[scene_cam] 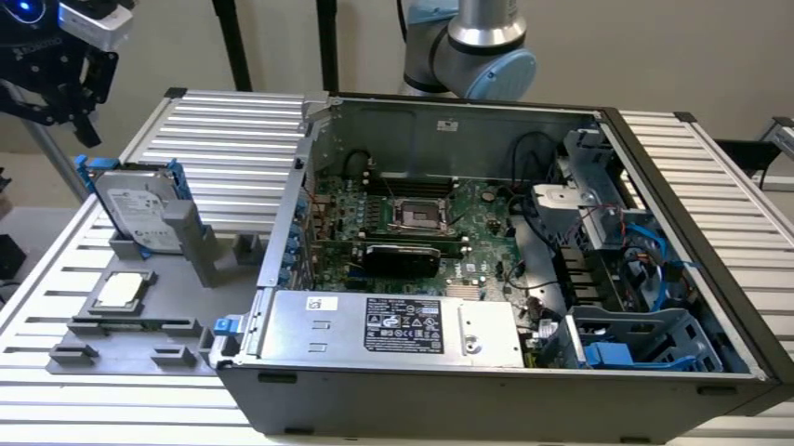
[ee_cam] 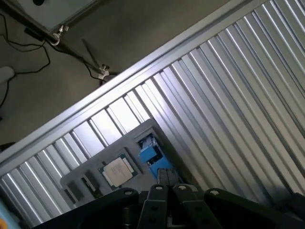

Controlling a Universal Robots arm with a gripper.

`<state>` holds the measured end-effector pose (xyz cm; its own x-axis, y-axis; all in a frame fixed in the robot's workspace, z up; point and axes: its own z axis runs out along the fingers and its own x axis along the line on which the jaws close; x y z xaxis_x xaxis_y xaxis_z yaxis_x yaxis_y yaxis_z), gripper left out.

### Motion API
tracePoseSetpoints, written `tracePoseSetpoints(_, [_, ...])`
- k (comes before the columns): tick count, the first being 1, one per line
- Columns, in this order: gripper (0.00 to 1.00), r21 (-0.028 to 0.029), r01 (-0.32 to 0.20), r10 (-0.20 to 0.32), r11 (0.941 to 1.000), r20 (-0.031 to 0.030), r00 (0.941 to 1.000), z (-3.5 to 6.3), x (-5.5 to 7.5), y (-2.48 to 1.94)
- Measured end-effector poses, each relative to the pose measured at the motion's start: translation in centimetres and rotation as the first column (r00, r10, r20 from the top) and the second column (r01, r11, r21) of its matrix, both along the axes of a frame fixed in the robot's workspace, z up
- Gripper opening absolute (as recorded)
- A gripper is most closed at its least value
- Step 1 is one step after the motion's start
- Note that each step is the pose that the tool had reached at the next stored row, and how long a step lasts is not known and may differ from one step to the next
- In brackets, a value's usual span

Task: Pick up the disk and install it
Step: 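Pick up the disk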

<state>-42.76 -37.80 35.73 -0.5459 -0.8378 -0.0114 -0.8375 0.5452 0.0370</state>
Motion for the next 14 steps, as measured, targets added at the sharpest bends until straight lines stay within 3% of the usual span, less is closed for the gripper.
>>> tracePoseSetpoints(3, [0.11, 0.0000, -0.054, 0.054, 0.9986, 0.0000, 0.9986, -0.04, -0.01, 0.00])
tracePoseSetpoints(7, [0.11, 0.0001, -0.127, 0.127, 0.9920, 0.0001, 0.9920, -0.06, -0.01, 0.00])
tracePoseSetpoints(10, [0.11, 0.0001, -0.180, 0.180, 0.9837, 0.0001, 0.9837, -0.06, -0.01, 0.00])
tracePoseSetpoints(14, [0.11, 0.0001, -0.251, 0.251, 0.9680, 0.0000, 0.9680, -0.06, -0.01, 0.00])
